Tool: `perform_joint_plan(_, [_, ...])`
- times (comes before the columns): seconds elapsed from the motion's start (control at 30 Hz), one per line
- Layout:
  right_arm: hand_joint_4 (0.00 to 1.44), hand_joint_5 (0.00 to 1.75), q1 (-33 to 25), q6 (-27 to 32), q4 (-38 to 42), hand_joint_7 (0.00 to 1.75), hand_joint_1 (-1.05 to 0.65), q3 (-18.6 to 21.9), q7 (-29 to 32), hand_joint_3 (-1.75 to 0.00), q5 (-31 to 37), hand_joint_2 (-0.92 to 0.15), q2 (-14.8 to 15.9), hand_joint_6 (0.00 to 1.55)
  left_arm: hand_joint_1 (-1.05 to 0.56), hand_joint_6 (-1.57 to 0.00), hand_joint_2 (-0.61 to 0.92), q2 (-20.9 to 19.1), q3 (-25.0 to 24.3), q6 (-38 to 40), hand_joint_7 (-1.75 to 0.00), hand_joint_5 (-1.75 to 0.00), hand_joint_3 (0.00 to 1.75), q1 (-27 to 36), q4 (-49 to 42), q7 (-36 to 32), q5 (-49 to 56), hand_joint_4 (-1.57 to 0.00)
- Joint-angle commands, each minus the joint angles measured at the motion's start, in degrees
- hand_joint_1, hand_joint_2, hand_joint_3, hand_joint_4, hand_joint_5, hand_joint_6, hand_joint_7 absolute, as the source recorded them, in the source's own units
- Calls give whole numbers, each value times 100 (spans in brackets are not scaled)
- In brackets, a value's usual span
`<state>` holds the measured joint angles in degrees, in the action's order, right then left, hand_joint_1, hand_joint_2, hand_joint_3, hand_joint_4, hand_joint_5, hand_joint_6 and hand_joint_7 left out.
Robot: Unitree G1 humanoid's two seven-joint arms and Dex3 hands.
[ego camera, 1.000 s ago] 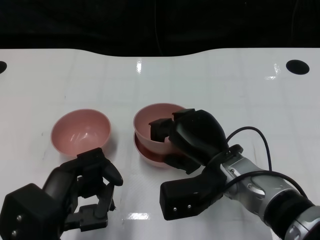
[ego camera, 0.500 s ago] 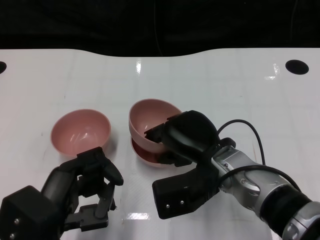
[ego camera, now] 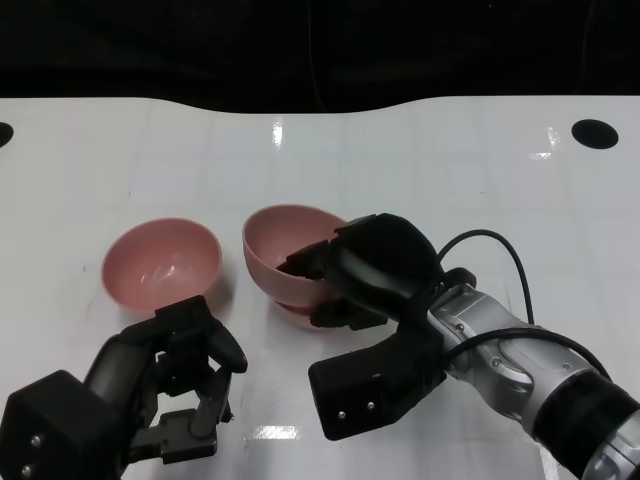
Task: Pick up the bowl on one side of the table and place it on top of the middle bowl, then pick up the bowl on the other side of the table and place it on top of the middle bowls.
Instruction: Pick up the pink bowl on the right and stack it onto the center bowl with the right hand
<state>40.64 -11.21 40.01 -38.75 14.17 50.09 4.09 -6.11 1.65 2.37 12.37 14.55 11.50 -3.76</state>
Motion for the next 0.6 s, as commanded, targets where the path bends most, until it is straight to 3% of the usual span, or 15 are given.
perform_joint_plan(0.03, [65, 44, -72, 45, -295, 2, -59, 55, -113, -19, -11, -92, 139, 75, -17, -76, 41, -59, -39, -45, -150, -175, 123, -14, 26, 11, -16, -81])
perform_joint_plan(0.3, [59, 43, -235, 367, -989, 0, -63, 102, -765, -22, -3, -92, 298, 69, -16, -76, 42, -78, -45, 93, -151, -175, 122, -9, 89, -38, 20, -81])
perform_joint_plan(0.6, [60, 42, -338, 420, -1365, 0, -63, 61, -871, -19, 236, -92, 547, 70, -16, -76, 43, -83, -59, 48, -151, -175, 119, 5, 109, 2, -24, -81])
